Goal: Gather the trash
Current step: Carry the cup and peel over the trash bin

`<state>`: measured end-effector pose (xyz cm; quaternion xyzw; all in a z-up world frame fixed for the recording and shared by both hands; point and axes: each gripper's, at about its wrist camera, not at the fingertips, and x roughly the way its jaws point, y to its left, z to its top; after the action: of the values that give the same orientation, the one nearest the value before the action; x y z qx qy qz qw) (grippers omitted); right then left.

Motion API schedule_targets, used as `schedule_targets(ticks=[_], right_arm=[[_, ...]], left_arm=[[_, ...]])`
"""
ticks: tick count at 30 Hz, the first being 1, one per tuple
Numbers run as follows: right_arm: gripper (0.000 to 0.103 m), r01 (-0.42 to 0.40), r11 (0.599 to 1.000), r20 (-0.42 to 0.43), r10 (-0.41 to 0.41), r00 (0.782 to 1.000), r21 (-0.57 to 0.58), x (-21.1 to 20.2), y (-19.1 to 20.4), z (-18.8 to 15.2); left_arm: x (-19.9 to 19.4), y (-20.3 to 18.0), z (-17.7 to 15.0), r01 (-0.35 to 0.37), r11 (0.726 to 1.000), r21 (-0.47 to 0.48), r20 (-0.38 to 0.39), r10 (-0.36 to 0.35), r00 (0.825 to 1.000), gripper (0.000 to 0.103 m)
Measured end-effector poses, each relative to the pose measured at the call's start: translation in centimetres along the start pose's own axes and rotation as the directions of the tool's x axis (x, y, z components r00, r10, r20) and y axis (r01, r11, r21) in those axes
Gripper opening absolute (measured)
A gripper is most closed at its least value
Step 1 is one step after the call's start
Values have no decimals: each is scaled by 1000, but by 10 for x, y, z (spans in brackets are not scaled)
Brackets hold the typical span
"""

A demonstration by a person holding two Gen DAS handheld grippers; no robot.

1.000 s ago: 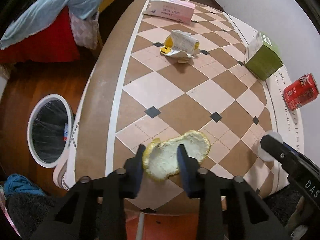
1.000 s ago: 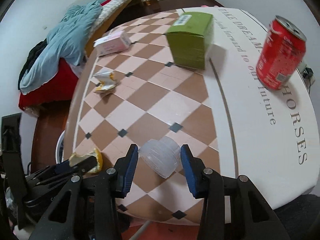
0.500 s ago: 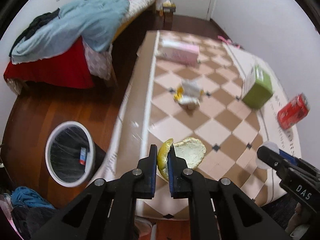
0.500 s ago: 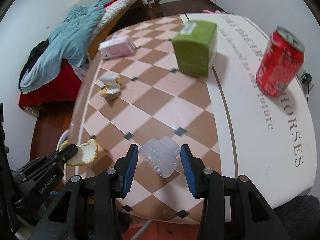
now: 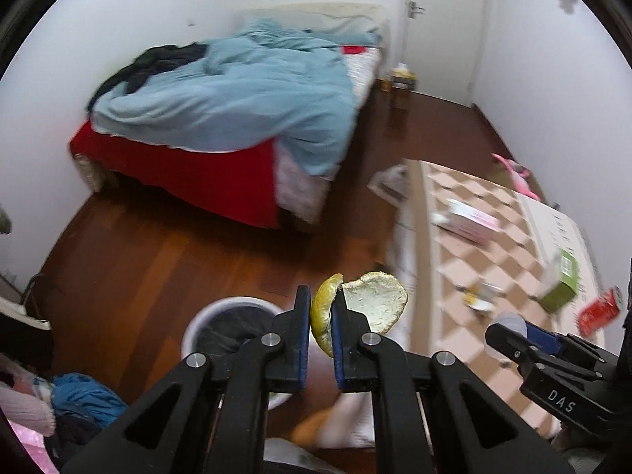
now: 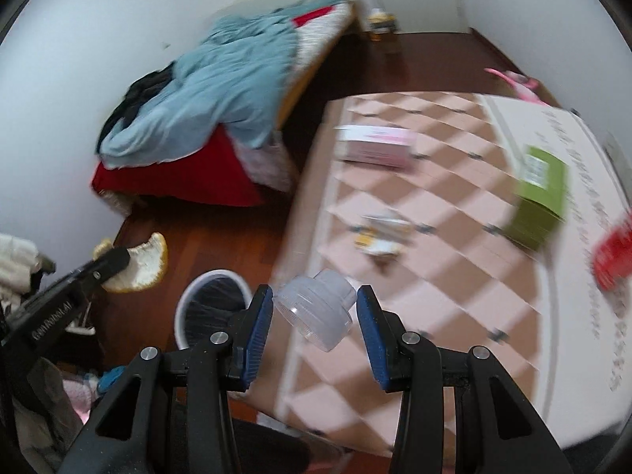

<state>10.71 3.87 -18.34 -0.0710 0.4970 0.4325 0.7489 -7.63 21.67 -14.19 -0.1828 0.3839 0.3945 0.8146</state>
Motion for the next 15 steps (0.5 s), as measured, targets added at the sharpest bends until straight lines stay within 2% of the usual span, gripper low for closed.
schedule_targets(ticks=[4, 8, 11, 15], right_arm=[[46, -47, 997, -38, 45, 998, -60, 33, 49, 7], [46, -82, 991, -114, 69, 991, -109, 82, 98, 4], [46, -92, 985, -178, 65, 982, -149, 120, 128, -2], [46, -84, 974, -268, 26, 963, -209, 180, 160, -14]], left_arm=[[17, 47, -1, -52, 997, -53, -31, 50, 998, 7], [57, 88, -12, -84, 992, -99, -125, 71, 990, 7], [96, 121, -26, -81, 984, -159, -218, 45, 975, 7], [149, 152, -45, -99, 972, -214, -321, 26, 947, 7]])
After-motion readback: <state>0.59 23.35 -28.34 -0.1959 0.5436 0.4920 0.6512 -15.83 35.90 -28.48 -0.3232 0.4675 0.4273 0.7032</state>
